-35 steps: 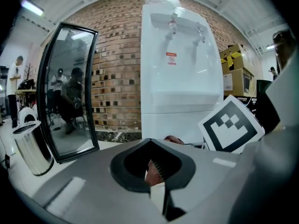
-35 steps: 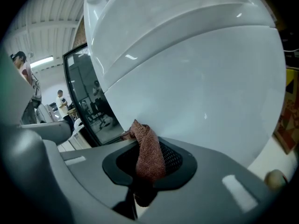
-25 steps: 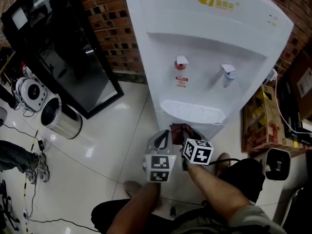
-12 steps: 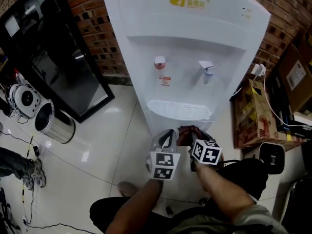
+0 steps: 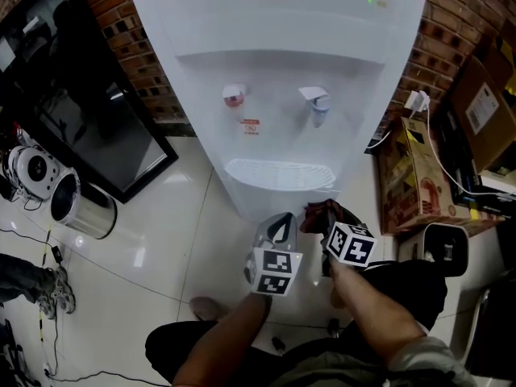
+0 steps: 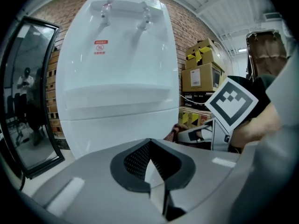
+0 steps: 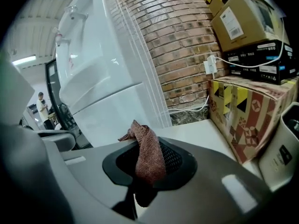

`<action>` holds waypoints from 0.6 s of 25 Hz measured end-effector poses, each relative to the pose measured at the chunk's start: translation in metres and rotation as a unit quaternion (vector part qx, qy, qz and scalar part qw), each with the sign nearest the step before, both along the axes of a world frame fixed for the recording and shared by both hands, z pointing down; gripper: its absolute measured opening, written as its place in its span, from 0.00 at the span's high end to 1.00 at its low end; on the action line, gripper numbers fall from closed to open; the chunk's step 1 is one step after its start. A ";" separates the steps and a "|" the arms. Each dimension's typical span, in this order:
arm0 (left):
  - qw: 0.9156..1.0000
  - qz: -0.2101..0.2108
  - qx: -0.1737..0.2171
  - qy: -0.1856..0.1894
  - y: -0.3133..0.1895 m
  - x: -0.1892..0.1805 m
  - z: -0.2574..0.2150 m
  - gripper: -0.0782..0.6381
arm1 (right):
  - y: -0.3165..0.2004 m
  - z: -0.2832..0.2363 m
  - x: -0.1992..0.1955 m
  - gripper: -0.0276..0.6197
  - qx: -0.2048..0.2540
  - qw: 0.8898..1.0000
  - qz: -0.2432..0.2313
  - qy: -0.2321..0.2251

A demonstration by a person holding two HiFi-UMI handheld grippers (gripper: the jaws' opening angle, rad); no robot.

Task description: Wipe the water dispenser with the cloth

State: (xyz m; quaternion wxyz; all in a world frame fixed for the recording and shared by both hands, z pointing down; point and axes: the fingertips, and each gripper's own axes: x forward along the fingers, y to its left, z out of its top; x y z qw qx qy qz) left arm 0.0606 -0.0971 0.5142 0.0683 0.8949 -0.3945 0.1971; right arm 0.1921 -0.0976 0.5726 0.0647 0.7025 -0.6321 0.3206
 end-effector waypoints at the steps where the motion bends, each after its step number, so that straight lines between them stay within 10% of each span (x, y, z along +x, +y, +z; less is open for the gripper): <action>1: 1.000 0.001 -0.002 -0.002 0.001 0.001 0.002 0.89 | 0.001 0.000 0.002 0.84 0.001 1.000 0.001 0.001; 10: 1.000 -0.012 -0.005 -0.002 0.001 -0.012 0.005 0.89 | 0.005 0.000 0.006 0.84 0.001 1.000 0.011 -0.005; 15: 0.999 -0.048 -0.004 -0.003 -0.009 -0.045 0.007 0.89 | -0.002 0.001 -0.061 0.84 0.006 0.998 -0.058 -0.027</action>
